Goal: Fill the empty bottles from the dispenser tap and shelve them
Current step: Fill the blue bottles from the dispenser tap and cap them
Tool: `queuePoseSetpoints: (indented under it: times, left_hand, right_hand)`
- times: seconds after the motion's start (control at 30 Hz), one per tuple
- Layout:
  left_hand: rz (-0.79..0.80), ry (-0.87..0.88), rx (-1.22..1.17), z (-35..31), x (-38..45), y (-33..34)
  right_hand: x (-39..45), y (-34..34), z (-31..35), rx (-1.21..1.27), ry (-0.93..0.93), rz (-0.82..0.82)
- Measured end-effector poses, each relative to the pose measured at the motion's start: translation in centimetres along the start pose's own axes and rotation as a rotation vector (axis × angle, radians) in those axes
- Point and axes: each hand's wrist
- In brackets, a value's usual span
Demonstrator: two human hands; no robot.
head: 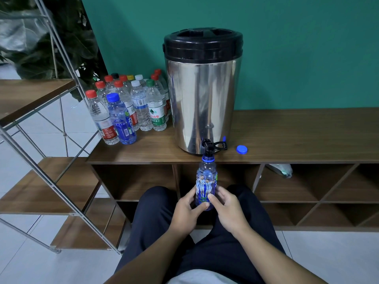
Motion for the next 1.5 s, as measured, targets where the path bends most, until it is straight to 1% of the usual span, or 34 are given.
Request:
queuePoseSetpoints:
  times: [1.5]
  left_hand:
    - [-0.003,-0.027,0.053,0.05,-0.02,-0.08]
  right_hand:
    - [-0.14,-0.05,0.09,0.012,0.001,0.008]
Point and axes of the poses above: each hand's wrist, its own x-axis towards the middle knuckle, its own y-axis out of the palm, z = x × y, and after that the axes turned 1 degree about z, right-handed
